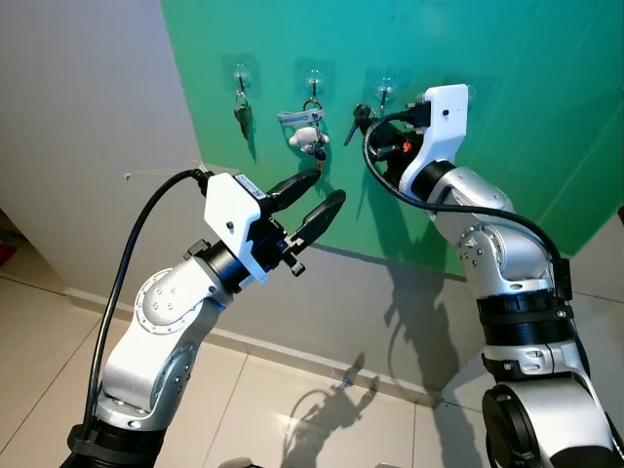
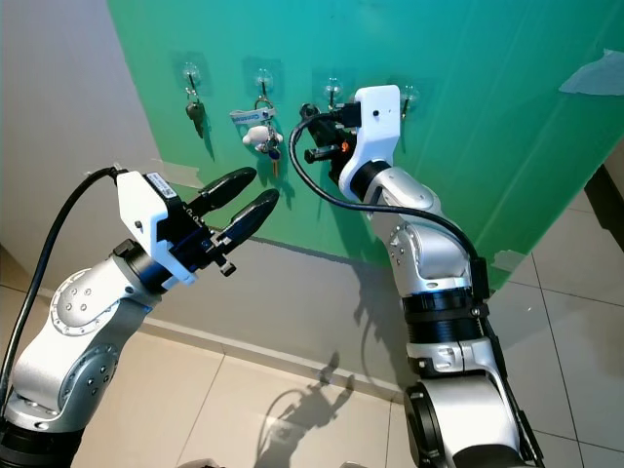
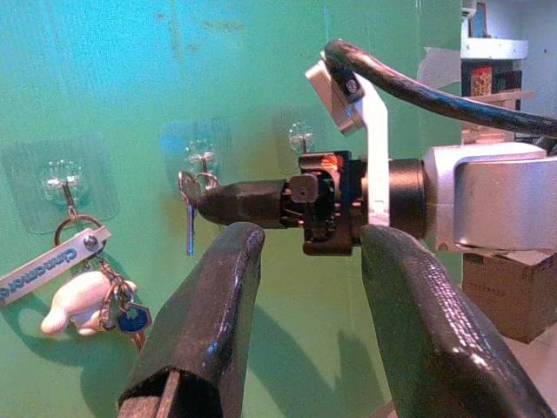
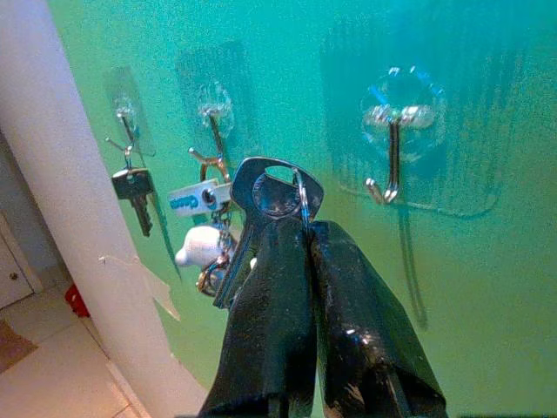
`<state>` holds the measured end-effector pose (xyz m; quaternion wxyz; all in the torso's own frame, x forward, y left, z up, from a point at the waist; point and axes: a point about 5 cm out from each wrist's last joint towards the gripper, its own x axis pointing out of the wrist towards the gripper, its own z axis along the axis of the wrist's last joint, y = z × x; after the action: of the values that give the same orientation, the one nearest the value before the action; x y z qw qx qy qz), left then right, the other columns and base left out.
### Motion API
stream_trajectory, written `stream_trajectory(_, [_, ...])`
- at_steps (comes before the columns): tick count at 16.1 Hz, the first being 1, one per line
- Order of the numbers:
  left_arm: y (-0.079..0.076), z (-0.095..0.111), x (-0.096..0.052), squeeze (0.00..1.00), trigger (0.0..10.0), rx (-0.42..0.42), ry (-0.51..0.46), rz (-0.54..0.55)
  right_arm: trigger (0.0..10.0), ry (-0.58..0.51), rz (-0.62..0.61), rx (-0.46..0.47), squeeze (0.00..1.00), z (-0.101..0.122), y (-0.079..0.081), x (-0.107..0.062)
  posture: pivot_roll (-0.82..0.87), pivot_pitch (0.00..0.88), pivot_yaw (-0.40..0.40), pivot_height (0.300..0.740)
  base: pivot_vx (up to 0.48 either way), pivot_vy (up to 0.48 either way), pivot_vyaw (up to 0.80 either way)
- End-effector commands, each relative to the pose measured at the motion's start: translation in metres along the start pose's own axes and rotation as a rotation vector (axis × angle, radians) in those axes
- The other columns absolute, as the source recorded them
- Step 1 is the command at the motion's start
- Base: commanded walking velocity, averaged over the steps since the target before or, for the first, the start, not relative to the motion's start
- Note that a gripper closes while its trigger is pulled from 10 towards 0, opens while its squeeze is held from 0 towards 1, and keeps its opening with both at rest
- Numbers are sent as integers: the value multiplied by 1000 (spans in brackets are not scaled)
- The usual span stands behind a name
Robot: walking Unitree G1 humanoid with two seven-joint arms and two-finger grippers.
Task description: Hang keys on a hook
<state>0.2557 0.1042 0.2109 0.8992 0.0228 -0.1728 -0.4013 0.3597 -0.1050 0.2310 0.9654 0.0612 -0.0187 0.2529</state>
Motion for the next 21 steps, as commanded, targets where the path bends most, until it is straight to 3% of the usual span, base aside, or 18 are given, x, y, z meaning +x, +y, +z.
stream_trajectory(1, [2,4,1,0,10000,17,-4,-5,0,-29,-6,-15,0,8,-1,2,54,0,-1,740,0,0,0])
stream_trajectory(9, [3,4,2,0,10000,18,-6,-10,0,-57,-3,-51,0,16,-1,-3,54,0,4,740,0,0,0])
stream_trajectory(21, [3,5,3,0,10000,23,-8,-13,0,-8,-36,-13,0,4,-12,4,59,0,4,740,0,0,0])
